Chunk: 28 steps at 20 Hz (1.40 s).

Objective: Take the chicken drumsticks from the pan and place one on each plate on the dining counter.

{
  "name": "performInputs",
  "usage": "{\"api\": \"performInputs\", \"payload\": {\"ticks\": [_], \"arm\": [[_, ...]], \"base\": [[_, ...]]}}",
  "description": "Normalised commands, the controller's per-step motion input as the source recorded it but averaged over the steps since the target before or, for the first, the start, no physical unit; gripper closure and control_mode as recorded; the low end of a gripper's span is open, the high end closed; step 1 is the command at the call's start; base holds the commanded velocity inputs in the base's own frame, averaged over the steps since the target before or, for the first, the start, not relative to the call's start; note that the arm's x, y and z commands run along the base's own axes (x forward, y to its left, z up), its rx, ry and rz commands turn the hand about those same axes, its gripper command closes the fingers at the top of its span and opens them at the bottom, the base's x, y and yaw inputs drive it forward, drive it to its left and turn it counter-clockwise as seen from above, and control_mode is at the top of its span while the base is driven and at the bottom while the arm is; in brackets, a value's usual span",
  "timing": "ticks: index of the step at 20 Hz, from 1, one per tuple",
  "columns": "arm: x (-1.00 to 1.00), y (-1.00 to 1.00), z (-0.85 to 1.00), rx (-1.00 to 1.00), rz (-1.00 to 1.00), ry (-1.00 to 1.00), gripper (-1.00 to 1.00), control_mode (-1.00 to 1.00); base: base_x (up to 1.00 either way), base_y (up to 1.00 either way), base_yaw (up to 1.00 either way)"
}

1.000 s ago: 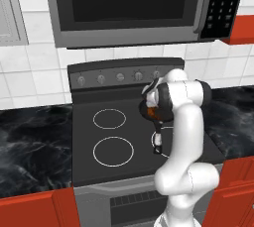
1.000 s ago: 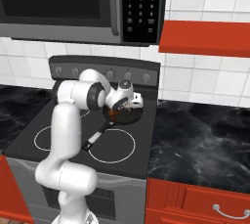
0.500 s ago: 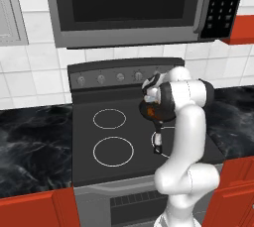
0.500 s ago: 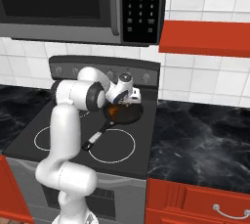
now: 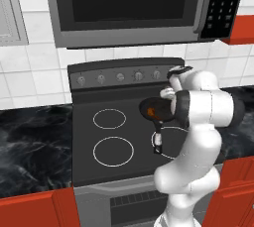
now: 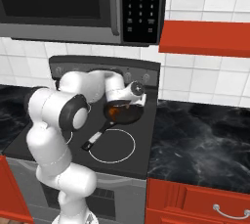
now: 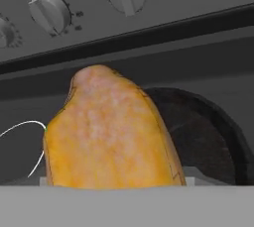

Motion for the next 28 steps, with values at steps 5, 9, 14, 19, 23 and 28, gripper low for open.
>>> {"api": "performInputs", "payload": {"ticks": [5, 9, 14, 19, 23, 28], "arm": [[-1.0, -0.22, 0.98, 0.04, 0.0, 0.06, 1.0, -1.0], [-1.0, 0.0, 0.4, -0.04, -0.06, 0.29, 1.0, -1.0], [-1.0, 0.19, 0.0, -0.2, -0.15, 0.36, 1.0, -1.0], [-0.91, 0.27, 0.12, -0.1, -0.11, 0.08, 1.0, -1.0], [-0.2, 0.38, 0.22, -0.1, 0.0, 0.01, 1.0, -1.0], [-0.03, 0.35, 0.09, -0.11, 0.0, 0.01, 1.0, 1.0]], "base": [[0.0, 0.0, 0.0], [0.0, 0.0, 0.0], [0.0, 0.0, 0.0], [0.0, 0.0, 0.0], [0.0, 0.0, 0.0], [-0.06, 0.08, -0.01]]}}
